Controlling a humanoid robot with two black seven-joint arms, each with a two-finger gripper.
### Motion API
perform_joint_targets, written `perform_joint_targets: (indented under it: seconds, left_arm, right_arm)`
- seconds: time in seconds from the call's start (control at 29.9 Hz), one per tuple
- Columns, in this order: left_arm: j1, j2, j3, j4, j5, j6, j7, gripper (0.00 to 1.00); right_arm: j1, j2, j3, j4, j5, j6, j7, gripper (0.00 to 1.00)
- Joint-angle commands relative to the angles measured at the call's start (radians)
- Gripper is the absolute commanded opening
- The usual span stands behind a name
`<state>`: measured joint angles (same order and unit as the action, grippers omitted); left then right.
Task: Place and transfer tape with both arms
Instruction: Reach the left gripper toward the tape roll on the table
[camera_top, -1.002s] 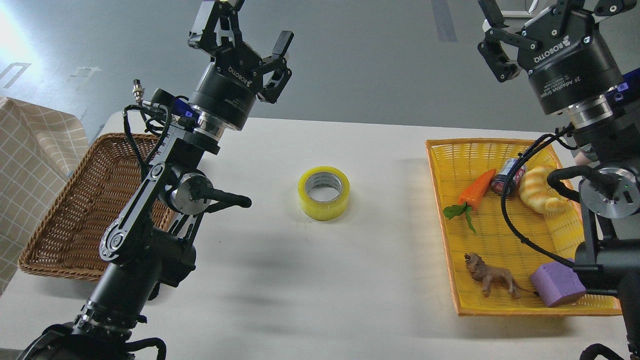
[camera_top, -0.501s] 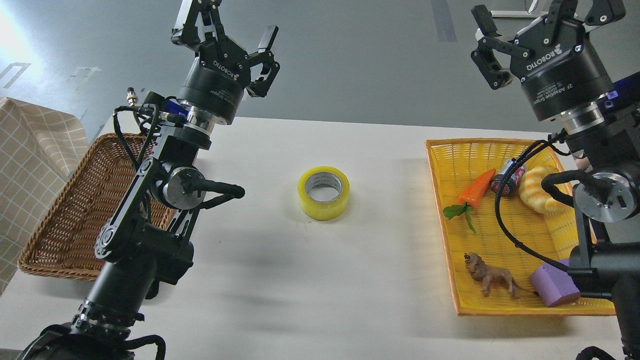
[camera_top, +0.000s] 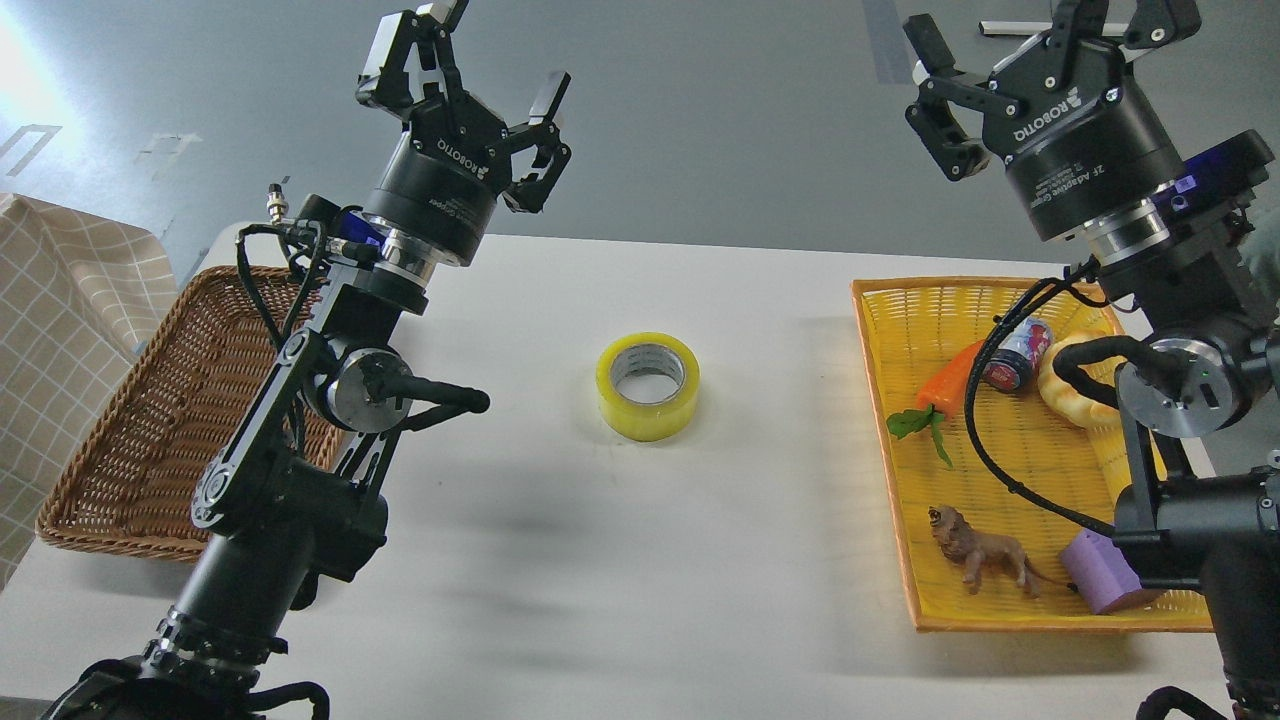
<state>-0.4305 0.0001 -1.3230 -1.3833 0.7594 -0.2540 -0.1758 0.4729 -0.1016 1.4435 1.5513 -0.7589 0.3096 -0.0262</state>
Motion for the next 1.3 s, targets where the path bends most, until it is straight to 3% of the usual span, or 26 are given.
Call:
perform_joint_targets:
  seconds: [0.0, 0.17, 0.4, 0.57, 0.7, 0.77, 0.87, 0.9, 1.14, 1.27]
  left_arm:
    - [-0.007, 0.000, 0.008, -0.013, 0.011, 0.002, 0.024, 0.99]
    - [-0.013, 0.023, 0.051, -0.011, 0.156, 0.039, 0.019, 0.99]
    - [-0.065, 0.113, 0.215, 0.003, 0.641, 0.211, 0.015, 0.99]
    - [-0.071, 0.215, 0.367, 0.012, 0.745, 0.211, -0.011, 0.99]
    - [-0.090, 0.209, 0.455, 0.040, 0.894, 0.235, 0.001, 0.98]
    - [-0.093, 0.190, 0.459, 0.036, 0.928, 0.271, 0.021, 0.98]
    - [-0.090, 0.181, 0.467, 0.035, 0.949, 0.297, 0.113, 0.98]
    - [-0.088, 0.185, 0.469, 0.036, 0.954, 0.298, 0.120, 0.98]
    - [-0.143, 0.189, 0.542, 0.148, 1.052, 0.303, 0.101, 0.98]
    - [-0.177, 0.189, 0.600, 0.298, 1.153, 0.321, 0.055, 0.98]
  right_arm:
    - [0.024, 0.013, -0.014, -0.003, -0.005, -0.004, 0.000, 1.00]
    - [0.024, 0.017, -0.017, -0.003, -0.005, -0.014, 0.000, 1.00]
    - [0.018, 0.014, -0.015, -0.003, -0.005, -0.014, 0.000, 1.00]
    - [0.012, 0.013, -0.014, -0.003, -0.003, -0.014, 0.002, 1.00]
    - [0.010, 0.016, -0.008, 0.000, -0.002, -0.015, 0.002, 1.00]
    - [0.009, 0.016, -0.006, 0.000, -0.002, -0.015, 0.002, 1.00]
    - [0.003, 0.016, -0.002, 0.004, -0.002, -0.015, 0.003, 1.00]
    - [0.001, 0.016, 0.000, 0.006, -0.002, -0.017, 0.003, 1.00]
    - [-0.013, 0.008, 0.017, 0.007, -0.002, -0.015, 0.003, 1.00]
    - [-0.023, 0.008, 0.018, 0.006, -0.003, -0.015, 0.003, 1.00]
